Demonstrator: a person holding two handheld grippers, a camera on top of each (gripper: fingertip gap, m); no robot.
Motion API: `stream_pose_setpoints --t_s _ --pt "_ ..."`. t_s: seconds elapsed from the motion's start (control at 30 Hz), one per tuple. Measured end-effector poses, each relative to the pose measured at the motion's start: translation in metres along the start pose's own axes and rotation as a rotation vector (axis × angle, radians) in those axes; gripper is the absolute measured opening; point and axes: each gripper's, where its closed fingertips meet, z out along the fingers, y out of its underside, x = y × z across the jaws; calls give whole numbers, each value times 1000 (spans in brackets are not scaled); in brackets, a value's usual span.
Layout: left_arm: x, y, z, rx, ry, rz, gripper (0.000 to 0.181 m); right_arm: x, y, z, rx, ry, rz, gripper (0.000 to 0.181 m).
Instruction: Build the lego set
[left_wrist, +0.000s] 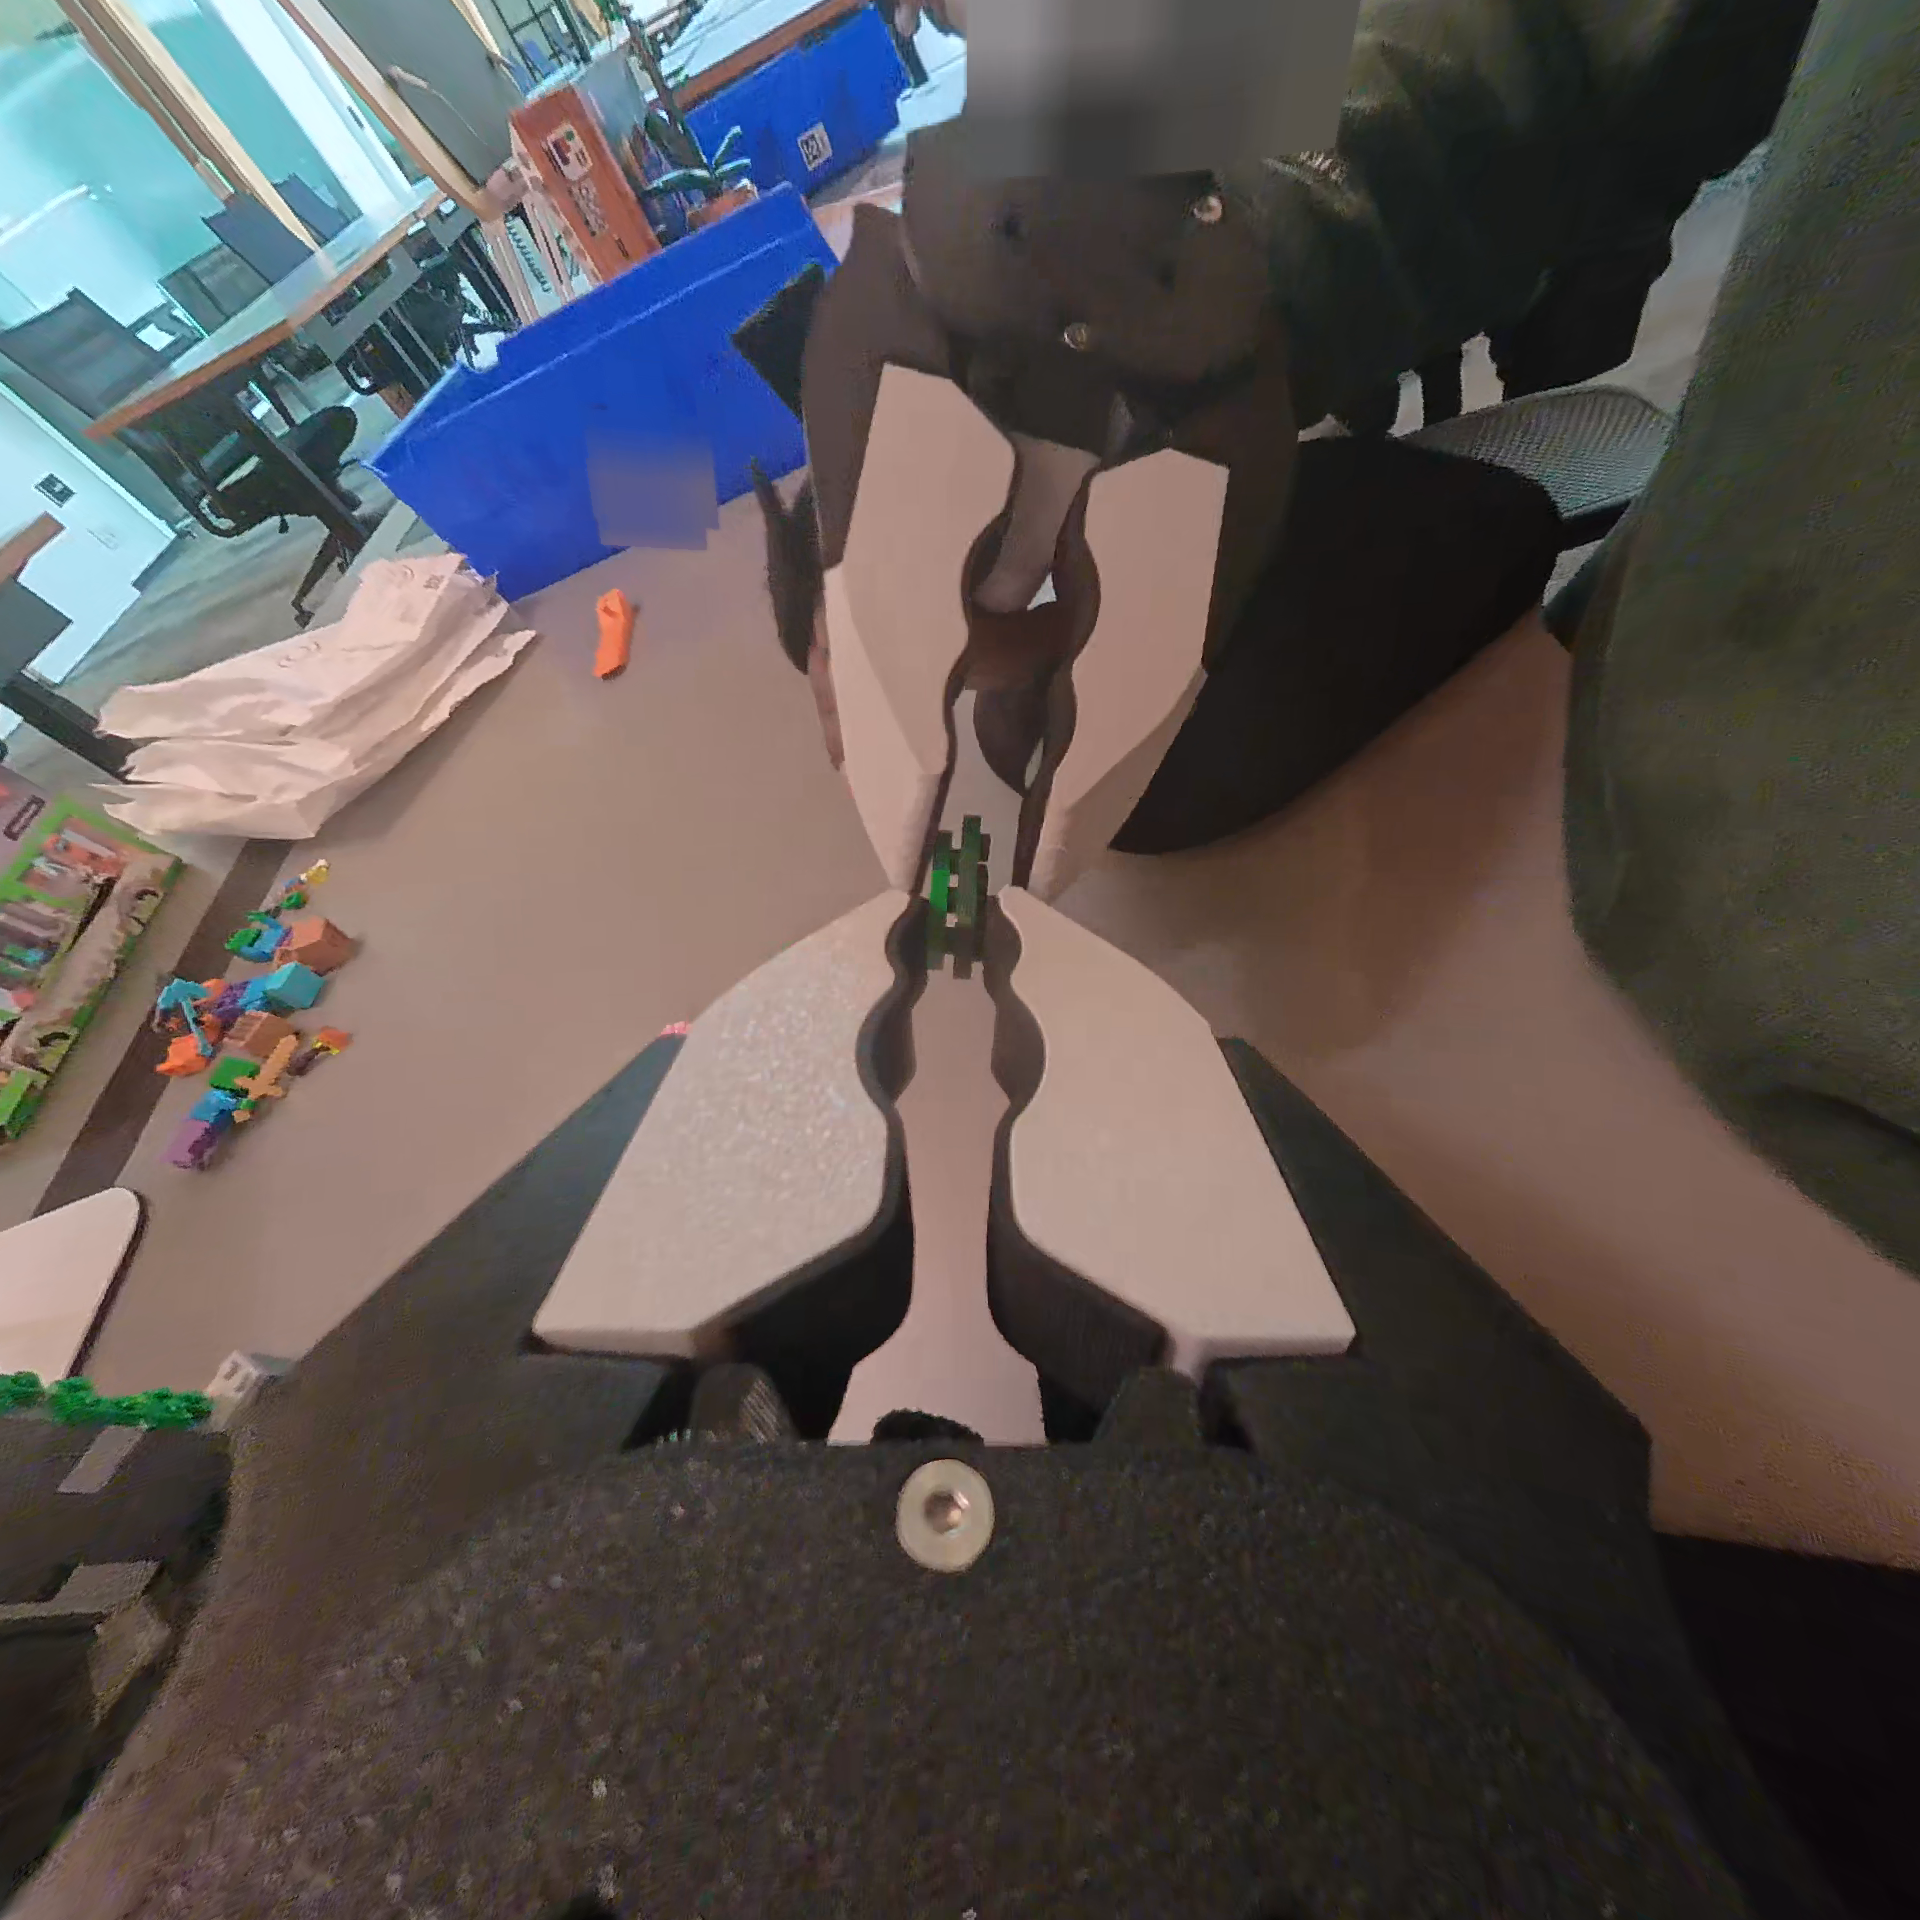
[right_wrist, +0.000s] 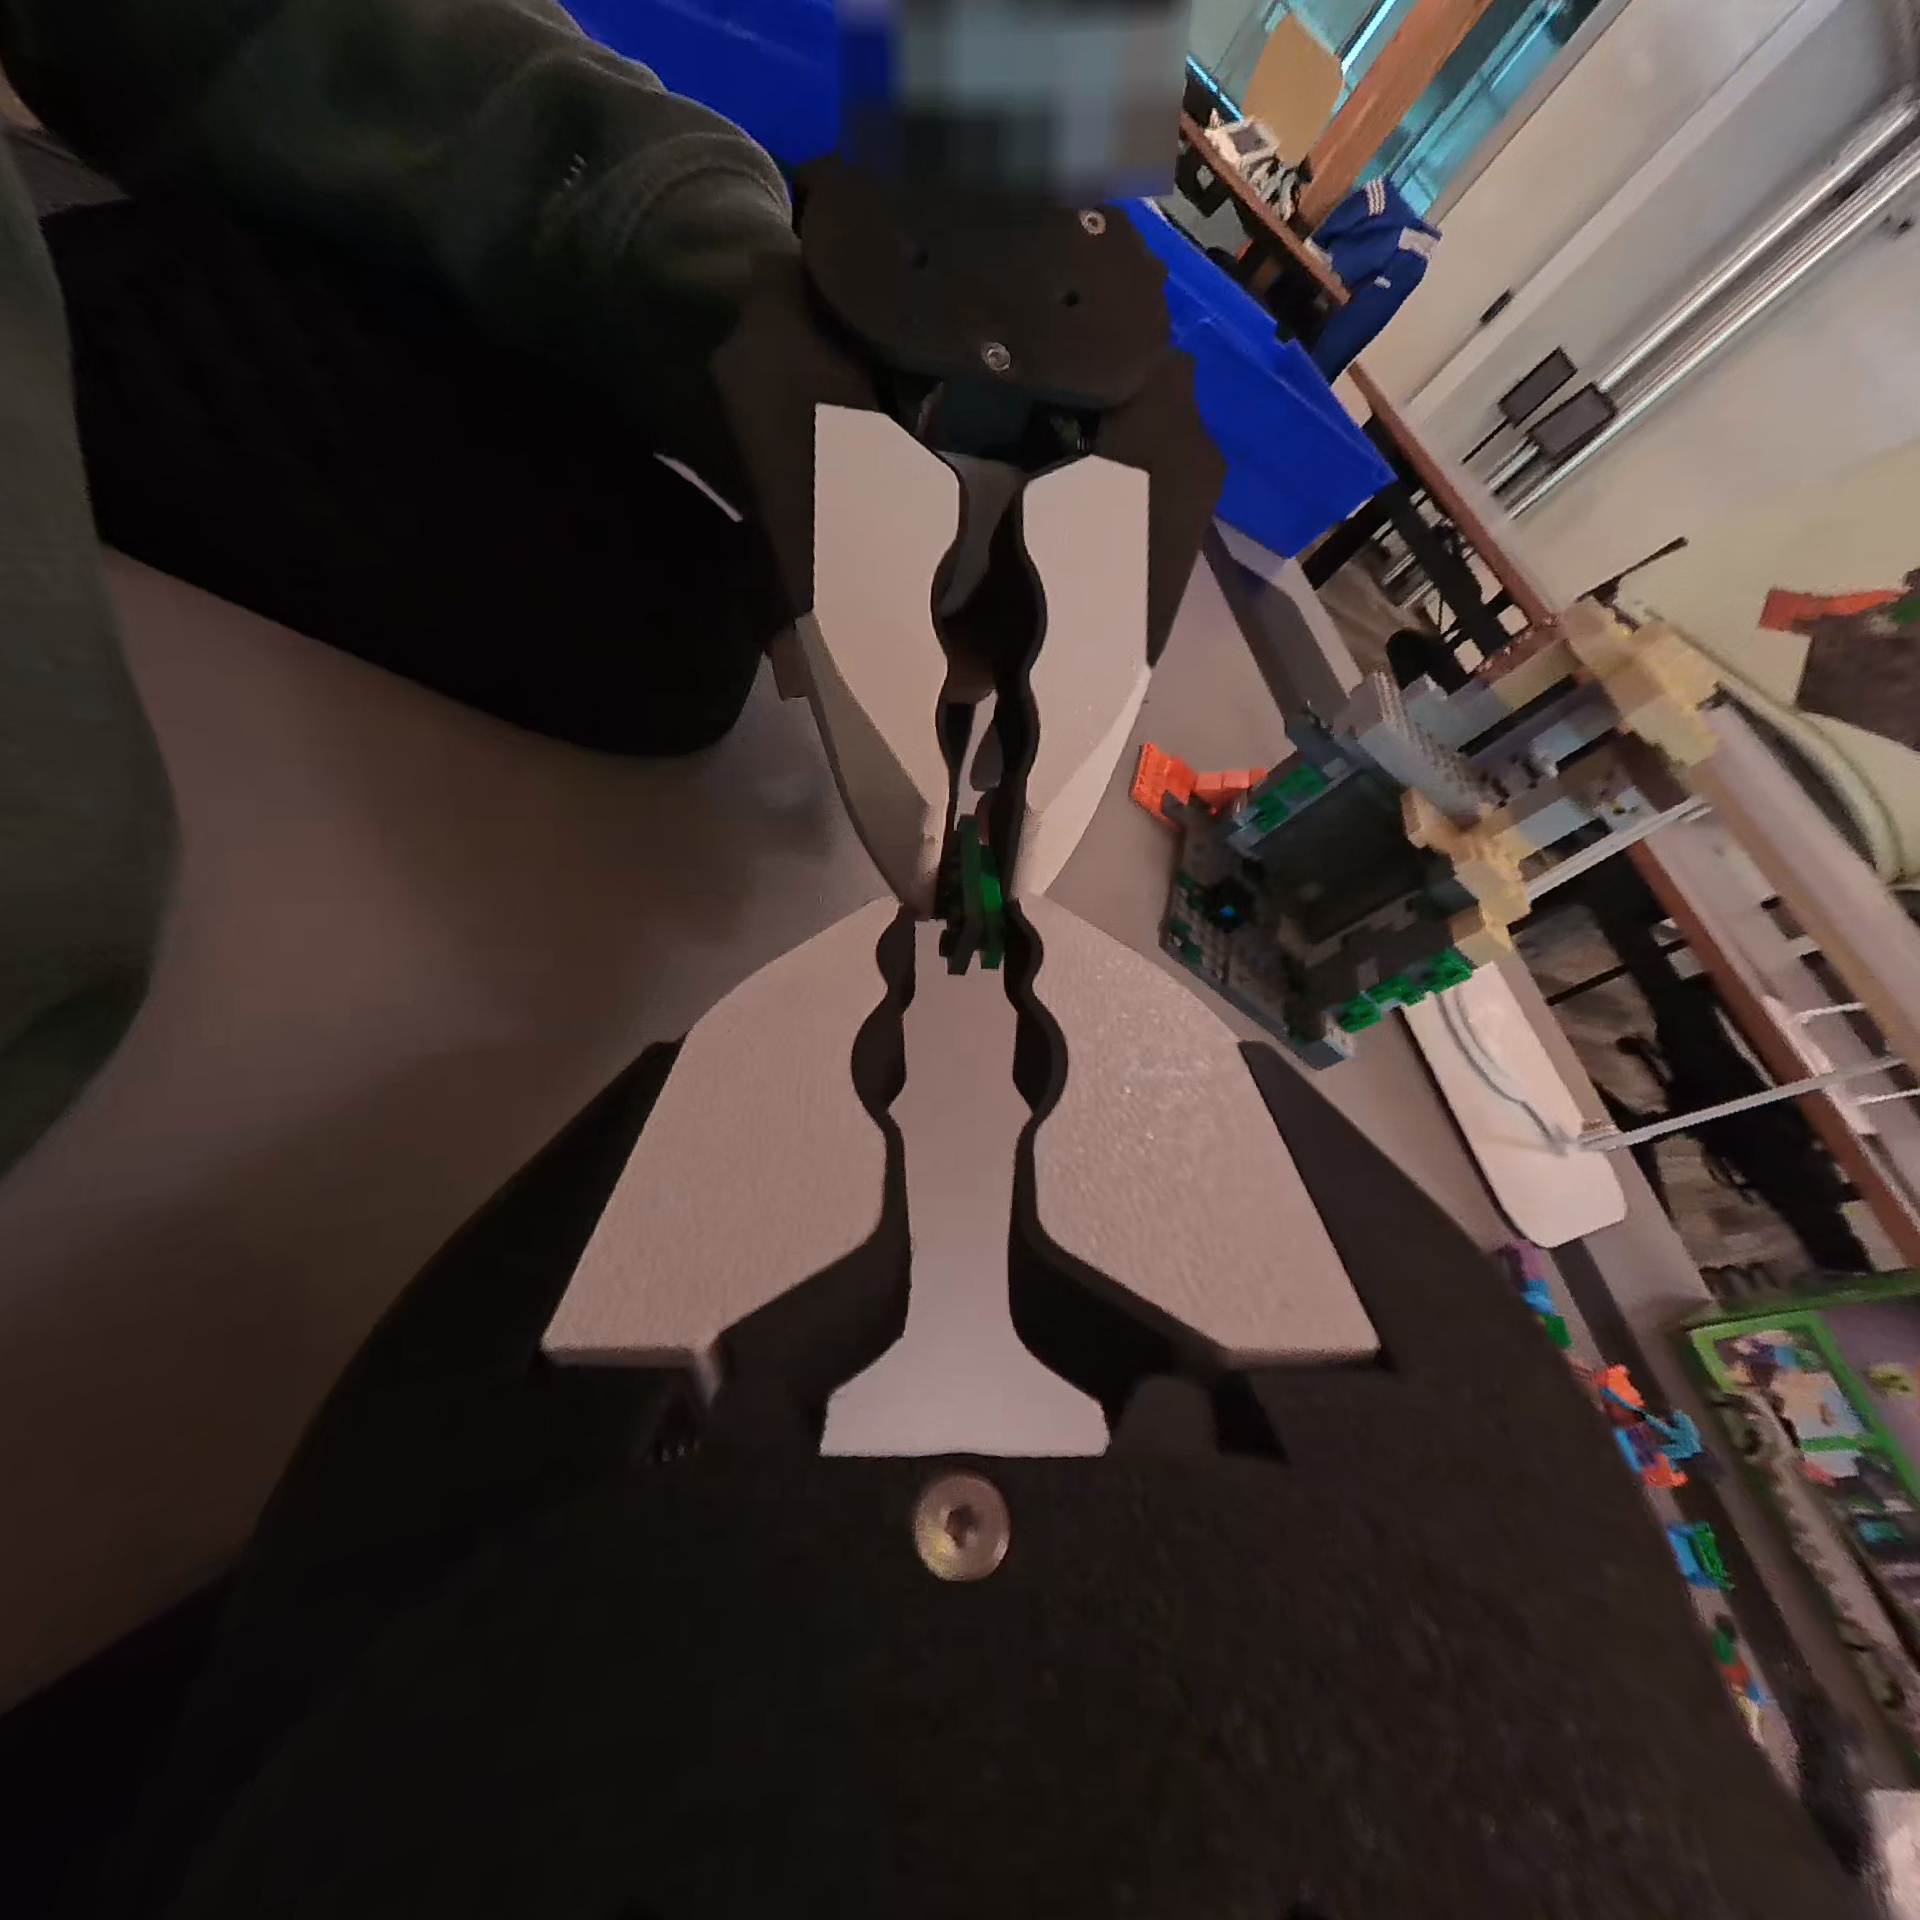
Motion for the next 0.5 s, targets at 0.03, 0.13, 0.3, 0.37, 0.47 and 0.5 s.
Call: stream_pose_setpoints --t_s 0.03,0.13,0.3,0.37,0.47,0.5 --pt "1 -2 -1 6 0 11 10 -1 -2 -1 6 1 -9 16" --pt "4 -10 -4 50 -3 43 10 -2 -10 -5 50 -7 -4 15" --pt "12 -32 -12 170 7 76 10 -4 -32 -17 155 -21 1 13" --pt "16 -41 -15 218 19 86 10 -6 -40 -22 186 -35 12 10" --pt "20 -48 -17 251 14 110 9 -6 -45 -26 195 -34 12 10" --pt "20 -49 -16 244 12 118 9 -6 -45 -27 186 -26 -4 10"
